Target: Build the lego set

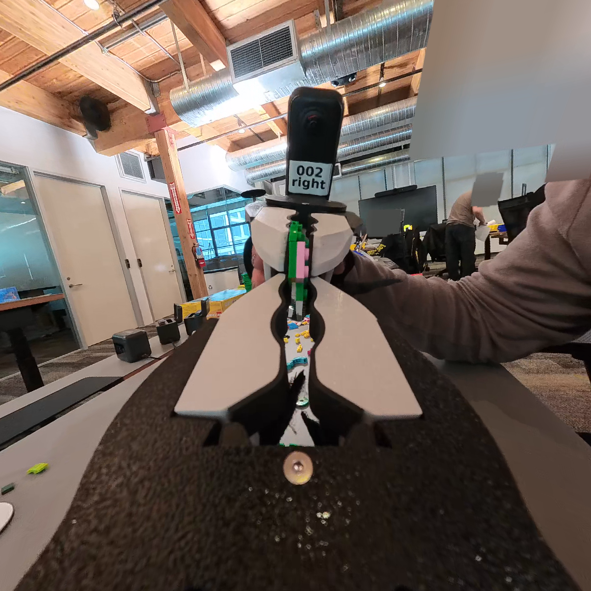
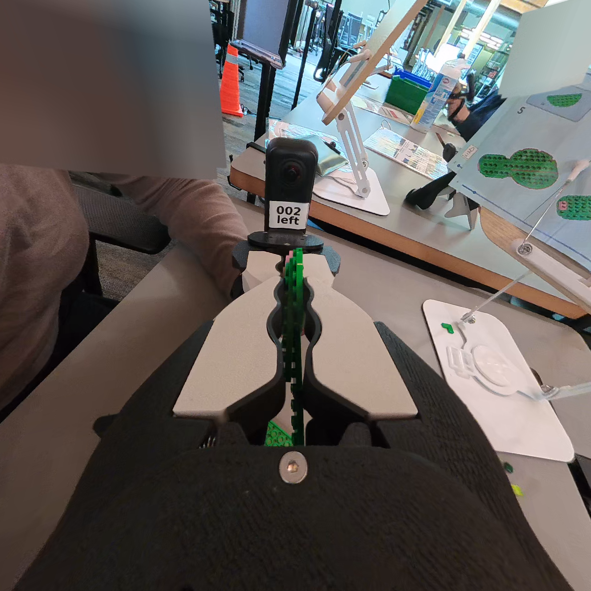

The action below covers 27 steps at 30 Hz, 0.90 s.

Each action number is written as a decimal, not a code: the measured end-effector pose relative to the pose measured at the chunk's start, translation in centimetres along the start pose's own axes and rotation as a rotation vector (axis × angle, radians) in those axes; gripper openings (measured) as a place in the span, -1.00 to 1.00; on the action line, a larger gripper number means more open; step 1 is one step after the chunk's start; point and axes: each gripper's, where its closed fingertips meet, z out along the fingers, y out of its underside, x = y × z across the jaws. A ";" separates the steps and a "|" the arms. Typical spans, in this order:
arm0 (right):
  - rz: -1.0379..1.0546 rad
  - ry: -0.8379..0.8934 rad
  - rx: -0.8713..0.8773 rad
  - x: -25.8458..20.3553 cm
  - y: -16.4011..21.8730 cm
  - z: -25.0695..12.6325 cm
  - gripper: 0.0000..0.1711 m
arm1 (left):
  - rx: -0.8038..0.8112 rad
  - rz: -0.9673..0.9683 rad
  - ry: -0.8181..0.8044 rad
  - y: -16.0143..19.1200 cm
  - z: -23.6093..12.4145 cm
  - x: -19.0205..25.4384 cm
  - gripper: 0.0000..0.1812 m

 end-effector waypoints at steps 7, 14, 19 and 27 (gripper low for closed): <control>0.024 -0.022 -0.001 -0.2 0.2 -0.1 -0.92 | -0.015 0.012 0.003 0.3 0.1 0.1 -0.91; -0.025 0.037 -0.003 0.3 0.0 -1.1 -0.87 | 0.014 -0.033 0.002 -0.1 -0.2 -0.3 -0.91; 0.013 0.005 -0.001 0.2 0.0 -1.2 -0.93 | 0.013 -0.037 0.011 -0.1 -0.2 -0.2 -0.91; 0.118 0.000 -0.007 0.8 0.6 -1.2 -0.93 | 0.001 -0.086 -0.012 0.4 -0.2 -0.8 -0.91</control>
